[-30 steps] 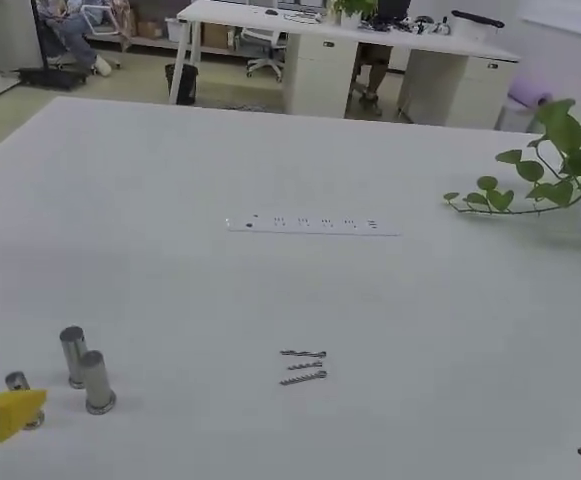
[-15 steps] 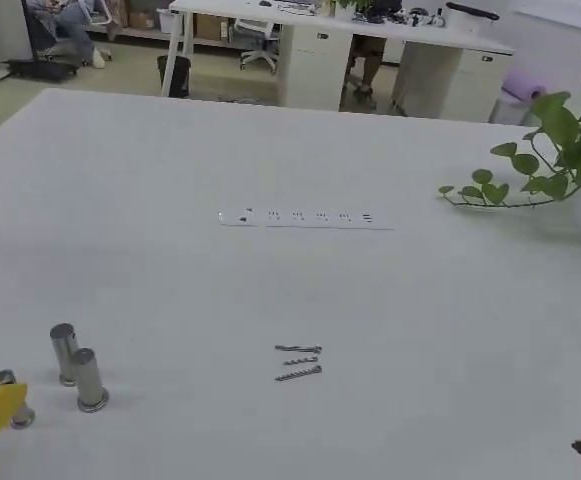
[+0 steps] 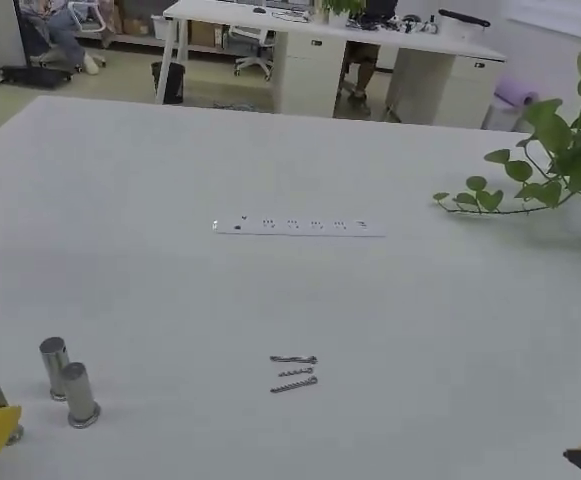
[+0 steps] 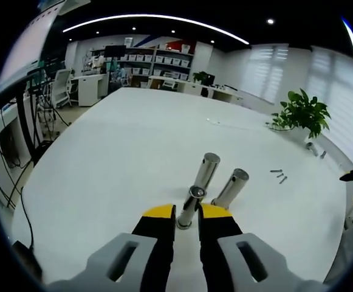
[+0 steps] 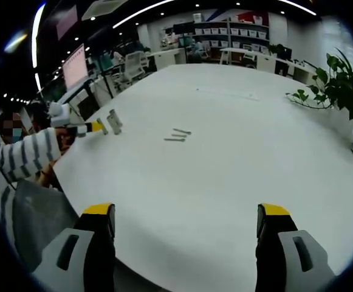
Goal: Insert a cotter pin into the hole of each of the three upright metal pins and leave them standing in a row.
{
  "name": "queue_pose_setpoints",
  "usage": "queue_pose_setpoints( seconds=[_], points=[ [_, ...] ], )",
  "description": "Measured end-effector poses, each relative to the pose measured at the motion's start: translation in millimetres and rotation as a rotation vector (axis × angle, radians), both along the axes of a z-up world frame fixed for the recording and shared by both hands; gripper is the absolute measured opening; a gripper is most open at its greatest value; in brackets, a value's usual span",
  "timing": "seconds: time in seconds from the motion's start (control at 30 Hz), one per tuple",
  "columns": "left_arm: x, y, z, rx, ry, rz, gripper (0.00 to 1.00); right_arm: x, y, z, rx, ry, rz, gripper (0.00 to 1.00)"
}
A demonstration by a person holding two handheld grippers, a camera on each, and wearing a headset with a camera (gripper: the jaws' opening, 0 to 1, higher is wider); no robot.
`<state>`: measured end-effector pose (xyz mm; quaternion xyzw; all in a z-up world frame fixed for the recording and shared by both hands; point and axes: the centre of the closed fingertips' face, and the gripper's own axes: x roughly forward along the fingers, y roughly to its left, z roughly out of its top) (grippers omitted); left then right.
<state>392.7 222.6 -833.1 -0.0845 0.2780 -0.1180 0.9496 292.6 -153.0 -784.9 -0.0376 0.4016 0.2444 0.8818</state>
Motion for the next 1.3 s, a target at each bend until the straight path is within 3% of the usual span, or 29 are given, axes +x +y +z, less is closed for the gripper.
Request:
queue_pose_setpoints(
  seconds=[0.2, 0.43, 0.57, 0.83, 0.9, 1.07, 1.13, 1.2, 1.3],
  points=[
    [2.0, 2.0, -0.1, -0.006, -0.009, 0.026, 0.09, -1.5, -1.4, 0.0, 0.004, -0.002, -0.005, 0.98],
    [1.8, 5.3, 0.9, 0.016, -0.016, 0.021, 0.08, -3.3, -6.0, -0.2, 0.014, -0.007, -0.012, 0.98],
    [0.5, 6.8, 2.2, 0.000, -0.009, 0.023, 0.07, -3.3, -5.9, -0.1, 0.019, -0.009, -0.009, 0.98],
    [-1.8, 5.8, 2.0, 0.039, -0.019, -0.002, 0.07, -3.7, -7.2, 0.3, 0.034, -0.017, -0.009, 0.98],
    [-4.0, 5.4, 2.9, 0.065, -0.022, -0.016, 0.07, -4.3, -8.3, 0.4, 0.037, -0.018, -0.010, 0.98],
    [-6.9, 4.5, 13.1, 0.045, -0.050, -0.016, 0.07, -6.1, -10.4, 0.6, 0.040, -0.019, -0.009, 0.97],
    [-8.2, 2.9, 17.6, 0.087, -0.065, -0.042, 0.07, -6.2, -10.8, 0.7, 0.043, -0.019, -0.009, 0.97],
    [-11.3, 0.0, 23.2, 0.091, -0.070, -0.050, 0.07, -6.0, -11.0, 1.1, 0.048, -0.025, -0.009, 0.97],
    [-13.7, -2.0, 31.2, 0.064, -0.083, -0.046, 0.07, -6.7, -10.4, 1.1, 0.057, -0.029, -0.007, 0.97]
  ],
)
